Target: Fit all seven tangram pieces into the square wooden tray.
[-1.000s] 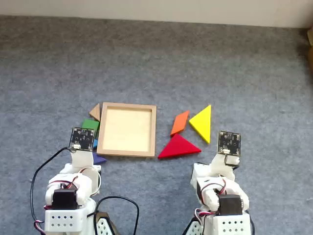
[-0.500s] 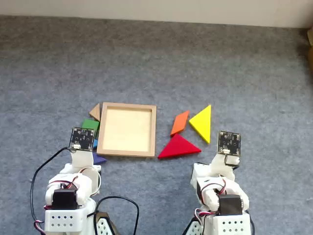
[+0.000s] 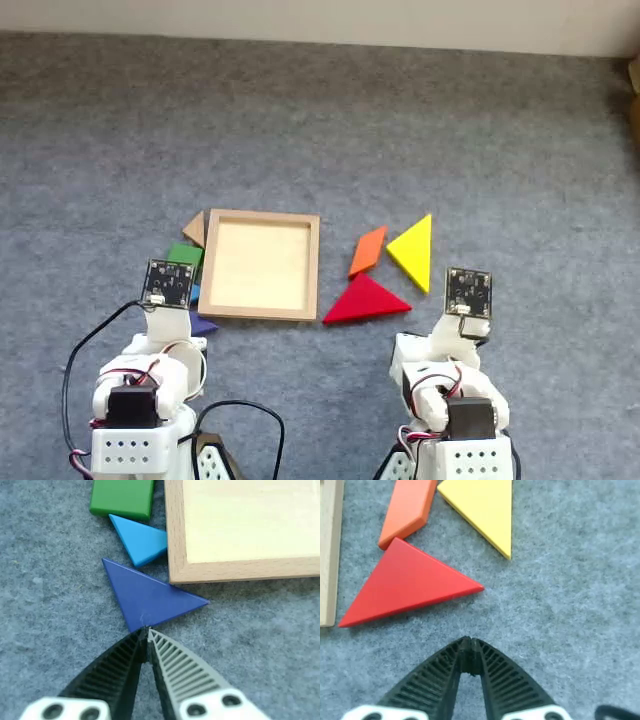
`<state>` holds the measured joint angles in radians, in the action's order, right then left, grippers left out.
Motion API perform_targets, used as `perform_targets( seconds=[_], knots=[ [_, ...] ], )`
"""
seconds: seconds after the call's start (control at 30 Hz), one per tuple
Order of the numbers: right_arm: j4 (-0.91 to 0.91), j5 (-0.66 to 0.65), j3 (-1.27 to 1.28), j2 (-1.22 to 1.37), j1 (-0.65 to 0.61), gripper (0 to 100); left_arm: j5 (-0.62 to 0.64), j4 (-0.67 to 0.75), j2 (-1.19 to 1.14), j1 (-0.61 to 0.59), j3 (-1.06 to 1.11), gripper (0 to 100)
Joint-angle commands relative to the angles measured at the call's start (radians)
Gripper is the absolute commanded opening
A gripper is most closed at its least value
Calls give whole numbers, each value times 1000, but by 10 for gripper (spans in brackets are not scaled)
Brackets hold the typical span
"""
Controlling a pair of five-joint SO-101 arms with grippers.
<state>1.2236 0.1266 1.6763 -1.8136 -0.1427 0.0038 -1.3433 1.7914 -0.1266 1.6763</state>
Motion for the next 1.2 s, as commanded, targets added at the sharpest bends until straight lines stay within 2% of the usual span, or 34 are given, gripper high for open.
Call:
perform_targets(
  seconds=[0.0, 0.5, 0.57, 0.73, 0.83, 1.17],
  knots=[
    [10, -8, 143, -5, -8, 5, 6, -3, 25, -15, 19, 6],
    [12, -14, 134, -5, -7, 5, 6, -3, 25, -15, 19, 6],
    [12, -92, 82, -5, -7, 5, 6, -3, 25, -15, 19, 6],
    [10, -434, -85, -5, -7, 5, 6, -3, 25, -15, 19, 6],
    [4, -557, -168, -5, 28, 5, 6, -3, 25, -15, 19, 6],
    [-61, -516, -418, 38, 53, 9, 6, -3, 25, -15, 19, 6]
  ],
)
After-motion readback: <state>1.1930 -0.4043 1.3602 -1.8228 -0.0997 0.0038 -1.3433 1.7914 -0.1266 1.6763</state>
